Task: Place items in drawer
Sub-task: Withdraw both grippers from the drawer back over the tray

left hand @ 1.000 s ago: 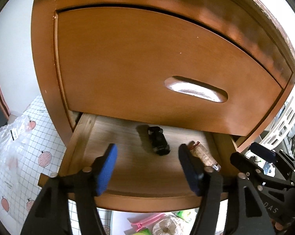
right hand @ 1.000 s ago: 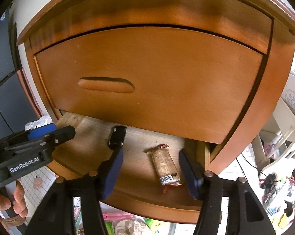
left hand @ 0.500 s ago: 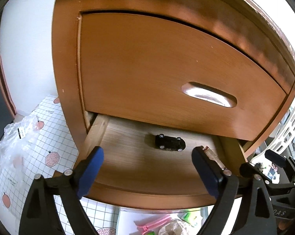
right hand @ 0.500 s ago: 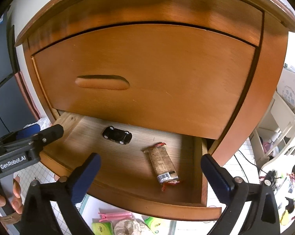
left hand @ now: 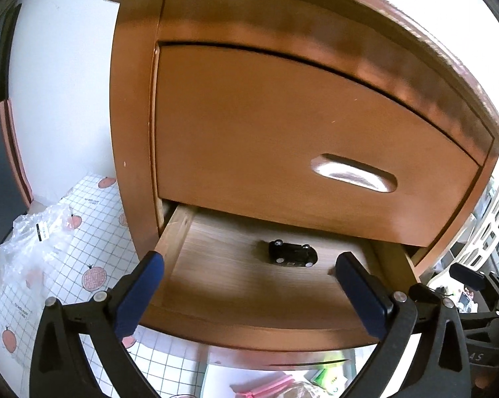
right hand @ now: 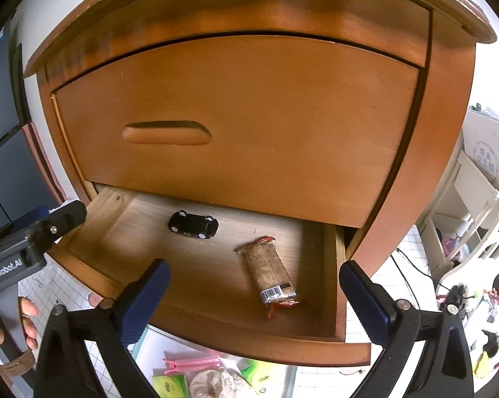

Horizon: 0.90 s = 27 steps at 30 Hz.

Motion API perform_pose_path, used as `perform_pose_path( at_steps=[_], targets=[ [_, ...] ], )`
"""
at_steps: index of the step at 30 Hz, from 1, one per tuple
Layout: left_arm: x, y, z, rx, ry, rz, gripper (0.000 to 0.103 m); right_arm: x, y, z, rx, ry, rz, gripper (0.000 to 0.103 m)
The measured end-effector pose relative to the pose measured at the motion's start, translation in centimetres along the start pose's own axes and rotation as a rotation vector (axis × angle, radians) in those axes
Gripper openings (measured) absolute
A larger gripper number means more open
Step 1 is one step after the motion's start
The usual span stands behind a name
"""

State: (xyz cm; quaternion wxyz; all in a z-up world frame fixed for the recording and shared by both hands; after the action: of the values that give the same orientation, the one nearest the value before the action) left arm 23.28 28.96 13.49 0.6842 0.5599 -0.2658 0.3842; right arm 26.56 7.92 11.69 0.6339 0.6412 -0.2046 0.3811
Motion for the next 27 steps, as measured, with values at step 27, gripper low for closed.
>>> perform_pose_path(
  at_steps=[27],
  targets=[
    [-5.2, 11.7, 3.9, -0.097, -0.049, 0.063, 0.103, -5.3, 10.5, -2.1, 0.035, -0.016, 0.117, 0.103]
  ],
)
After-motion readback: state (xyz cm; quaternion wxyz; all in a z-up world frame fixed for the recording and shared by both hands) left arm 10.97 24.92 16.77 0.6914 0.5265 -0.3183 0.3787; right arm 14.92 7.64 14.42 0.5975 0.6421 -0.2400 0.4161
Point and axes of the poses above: each gripper's, at about its wrist camera, not at the fingertips, and y roughly against the way its jaws point, z to its right, x to its top, the point moved 6 cm from there along -y, roughly the way its jaws point, and after that the axes turned 5 degrees about -x, right-handed, at the moved point
